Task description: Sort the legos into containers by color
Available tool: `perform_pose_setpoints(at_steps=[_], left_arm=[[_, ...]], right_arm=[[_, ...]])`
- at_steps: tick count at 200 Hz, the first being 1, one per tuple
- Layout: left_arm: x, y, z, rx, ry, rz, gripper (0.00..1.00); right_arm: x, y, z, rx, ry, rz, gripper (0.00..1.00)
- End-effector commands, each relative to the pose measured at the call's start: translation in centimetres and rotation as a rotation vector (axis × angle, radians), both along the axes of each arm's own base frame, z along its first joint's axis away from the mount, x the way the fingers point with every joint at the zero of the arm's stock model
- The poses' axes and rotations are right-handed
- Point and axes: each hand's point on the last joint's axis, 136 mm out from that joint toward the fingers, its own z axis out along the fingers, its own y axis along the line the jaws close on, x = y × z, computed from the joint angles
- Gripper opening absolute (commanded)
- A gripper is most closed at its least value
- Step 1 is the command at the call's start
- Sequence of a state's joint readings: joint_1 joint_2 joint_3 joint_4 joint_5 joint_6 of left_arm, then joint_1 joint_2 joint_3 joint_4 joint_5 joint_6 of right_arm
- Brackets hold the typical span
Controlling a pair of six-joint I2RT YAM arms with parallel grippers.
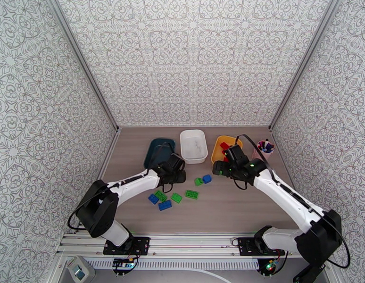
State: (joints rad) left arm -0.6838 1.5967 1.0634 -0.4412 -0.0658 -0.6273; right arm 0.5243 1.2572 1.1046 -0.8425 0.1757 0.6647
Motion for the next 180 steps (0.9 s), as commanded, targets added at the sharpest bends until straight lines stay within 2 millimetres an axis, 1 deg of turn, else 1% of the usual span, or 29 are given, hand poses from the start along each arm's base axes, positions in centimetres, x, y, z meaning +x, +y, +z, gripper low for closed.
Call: perform_pose_setpoints(at_steps=[1,12,24,39,60,63,72,79,83,99,110,116,121,131,137,150,160,180], left_arm=[[1.4,-4.8,4.3,-0.156,-0.055,-0.123,0.41],[2.1,-6.7,5.5,-0.199,-0.065,-0.156,0.42],[2.8,-8.8,6.5,-0.247,-0.07,-0.196,0.42],[3.8,-11.3,7.4,-0.304,-0.068,-0.231,0.43],[5.6,-14.3,8.0,-0.357,-0.073,-0.253,0.43],[5.5,-14.8,7.9,-0.373,-0.059,-0.27,0.43],[6.3,-16.0,8.4,-0.393,-0.064,-0.28,0.44],[6.9,-16.9,8.2,-0.403,-0.061,-0.285,0.44],[7.2,-17.4,8.4,-0.413,-0.065,-0.29,0.44],[8.4,-19.0,7.8,-0.427,-0.05,-0.296,0.45],[9.1,-19.8,7.3,-0.431,-0.041,-0.295,0.46],[9.5,-20.2,7.1,-0.435,-0.036,-0.295,0.49],[9.7,-20.4,6.8,-0.435,-0.03,-0.291,0.53],[10.0,-20.8,6.7,-0.44,-0.026,-0.29,0.65],[10.2,-20.9,7.1,-0.447,-0.032,-0.289,0.72],[10.1,-21.0,7.5,-0.453,-0.042,-0.293,0.81],[10.0,-20.9,7.9,-0.451,-0.05,-0.293,0.85],[9.5,-20.2,9.0,-0.451,-0.071,-0.295,0.86]], right_arm=[[-0.8,-2.9,0.1,-0.067,-0.016,-0.054,0.99],[-1.4,-3.8,-0.4,-0.066,0.02,-0.072,0.99],[-1.9,-4.3,-0.8,-0.055,0.031,-0.077,0.99],[-2.5,-4.6,-0.5,-0.043,0.016,-0.078,0.98],[-3.2,-5.5,-0.1,-0.051,0.002,-0.097,0.98],[-3.4,-5.6,-0.1,-0.052,0.002,-0.1,0.97],[-3.7,-5.9,0.0,-0.055,0.0,-0.108,0.97],[-3.9,-6.0,0.2,-0.052,-0.004,-0.109,0.97],[-4.1,-6.1,0.2,-0.051,-0.003,-0.11,0.97],[-4.6,-6.4,0.2,-0.05,0.0,-0.116,0.97],[-4.9,-6.5,0.1,-0.052,0.004,-0.118,0.97],[-5.0,-6.6,0.0,-0.053,0.008,-0.119,0.97],[-5.1,-6.6,0.0,-0.053,0.01,-0.12,0.98],[-5.2,-6.6,-0.2,-0.052,0.014,-0.119,0.99],[-5.3,-6.6,-0.3,-0.052,0.017,-0.117,0.99],[-5.3,-6.5,-0.6,-0.049,0.026,-0.112,0.99],[-5.3,-6.3,-0.7,-0.043,0.028,-0.105,0.99],[-5.0,-5.6,-0.8,-0.018,0.021,-0.083,0.99]])
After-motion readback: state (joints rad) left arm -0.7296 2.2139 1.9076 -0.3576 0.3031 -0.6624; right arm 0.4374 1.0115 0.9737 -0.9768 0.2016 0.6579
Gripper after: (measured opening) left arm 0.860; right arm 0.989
